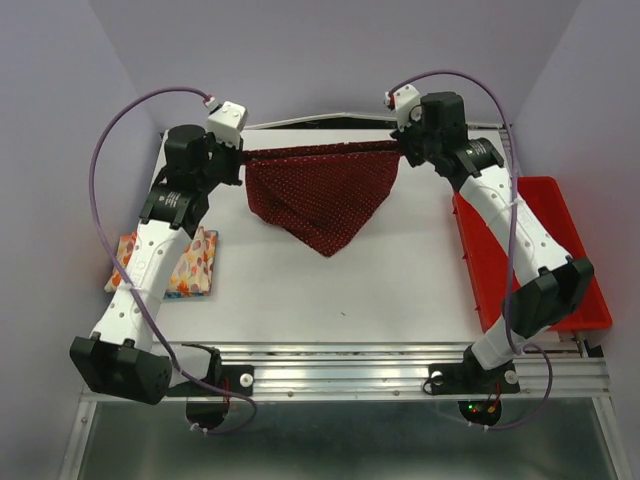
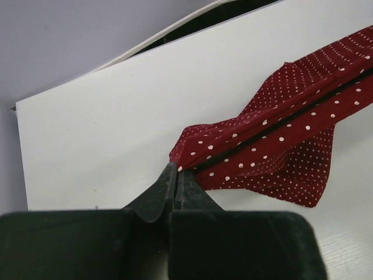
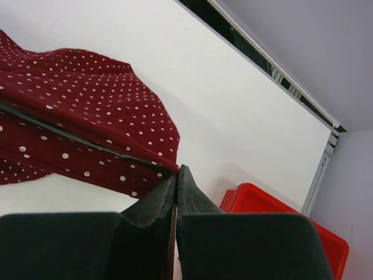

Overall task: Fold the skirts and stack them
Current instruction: Flatten the skirt out

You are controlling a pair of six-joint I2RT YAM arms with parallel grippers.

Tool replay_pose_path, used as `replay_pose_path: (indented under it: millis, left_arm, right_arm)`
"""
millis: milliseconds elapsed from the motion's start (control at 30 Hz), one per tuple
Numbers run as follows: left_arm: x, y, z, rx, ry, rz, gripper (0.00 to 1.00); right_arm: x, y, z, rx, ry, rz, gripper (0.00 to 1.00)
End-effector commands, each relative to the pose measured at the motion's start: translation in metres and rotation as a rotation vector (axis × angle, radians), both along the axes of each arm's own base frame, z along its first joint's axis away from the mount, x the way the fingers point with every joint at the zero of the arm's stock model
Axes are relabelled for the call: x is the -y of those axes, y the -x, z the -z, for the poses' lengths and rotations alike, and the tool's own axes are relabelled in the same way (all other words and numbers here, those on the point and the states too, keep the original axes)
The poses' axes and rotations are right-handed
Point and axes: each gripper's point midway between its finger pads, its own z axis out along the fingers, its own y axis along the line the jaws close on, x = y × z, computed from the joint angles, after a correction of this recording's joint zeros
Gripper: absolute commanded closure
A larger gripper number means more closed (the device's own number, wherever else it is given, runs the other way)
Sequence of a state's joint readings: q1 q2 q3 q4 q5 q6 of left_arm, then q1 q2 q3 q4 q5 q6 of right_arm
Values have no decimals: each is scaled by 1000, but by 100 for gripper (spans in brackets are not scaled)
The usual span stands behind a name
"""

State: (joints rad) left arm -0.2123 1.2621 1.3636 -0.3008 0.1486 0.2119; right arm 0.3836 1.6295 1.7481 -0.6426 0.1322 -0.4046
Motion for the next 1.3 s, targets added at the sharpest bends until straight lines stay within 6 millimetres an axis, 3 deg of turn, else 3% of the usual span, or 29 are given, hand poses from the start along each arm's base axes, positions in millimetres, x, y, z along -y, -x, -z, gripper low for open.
replay_pose_path:
  millis: [0, 100, 167, 233, 367, 433, 533, 567, 600, 633, 667, 700, 733, 767, 800, 833, 867, 900, 933, 967, 1000, 1033, 1067, 1133, 1167, 1200, 1233, 1267]
  left_arm:
    - [-47, 29, -73, 237, -40, -160, 100]
    - [-60, 41, -98, 324, -38, -221, 100]
    - [-64, 40, -100, 319, -48, -244, 100]
    - [-60, 35, -82, 244, -100, -222, 100]
    - [-32, 42, -12, 6, -172, -47, 100]
    - [-33, 48, 1, -20, -167, -53, 100]
    - [-36, 47, -36, 115, -96, -102, 100]
    - [-32, 38, -31, 98, -101, -93, 100]
    - [-29, 29, -30, 80, -99, -91, 100]
    - [-28, 19, -45, 98, -86, -97, 100]
    - [-25, -5, -26, 36, -98, -113, 100]
    - [-28, -19, -26, 32, -109, -145, 100]
    - [-28, -32, -53, 84, -97, -158, 100]
    - [-28, -60, -38, 50, -115, -168, 100]
    - [-29, -73, -44, 62, -109, -180, 100]
    - [-27, -82, -86, 143, -73, -179, 100]
    - [-27, -102, -75, 111, -67, -181, 100]
    - [-28, -110, -87, 137, -58, -186, 100]
    - [-30, -114, -117, 209, -39, -201, 100]
    - [-33, -125, -116, 214, -43, -226, 100]
    - [-36, -127, -141, 280, -34, -238, 100]
    - [-39, -130, -147, 303, -33, -252, 100]
    - [-43, -132, -154, 326, -27, -273, 100]
    - [-47, -127, -173, 389, 22, -260, 100]
    - [-46, -123, -179, 416, 33, -241, 100]
    - [-47, -127, -143, 353, 2, -233, 100]
    - [-38, -124, -130, 344, -10, -170, 100]
    - [-37, -105, -145, 405, -17, -144, 100]
  right_arm:
    - [53, 1, -62, 145, 73, 150, 99]
    - [54, -6, -102, 234, 64, 157, 99]
    - [53, -11, -107, 244, 81, 152, 99]
    - [54, -17, -94, 209, 121, 148, 99]
    - [49, -15, -57, 119, 146, 111, 99]
    - [48, -13, -44, 88, 140, 111, 99]
    - [47, -21, -56, 133, 122, 121, 99]
    - [44, -32, -66, 169, 116, 130, 99]
    - [43, -40, -56, 155, 129, 134, 99]
    - [44, -50, -74, 203, 124, 157, 99]
    - [43, -59, -77, 223, 129, 165, 99]
    - [43, -82, -66, 229, 144, 182, 99]
    - [51, -95, -68, 250, 146, 214, 99]
    - [57, -106, -97, 326, 124, 251, 99]
    - [56, -131, -76, 309, 146, 262, 99]
    - [66, -136, -116, 406, 128, 305, 99]
    - [68, -143, -124, 444, 151, 316, 99]
    - [68, -150, -129, 474, 157, 328, 99]
    - [71, -156, -132, 502, 160, 352, 99]
    - [72, -155, -144, 541, 154, 360, 99]
    - [72, -157, -155, 598, 136, 371, 99]
    - [74, -154, -165, 635, 122, 382, 99]
    - [78, -142, -187, 688, 95, 397, 99]
    - [78, -136, -205, 749, 12, 412, 99]
    - [79, -122, -220, 770, -21, 409, 99]
    - [76, -126, -198, 715, 0, 387, 99]
    - [68, -124, -188, 688, 3, 333, 99]
    - [67, -121, -174, 656, 12, 317, 99]
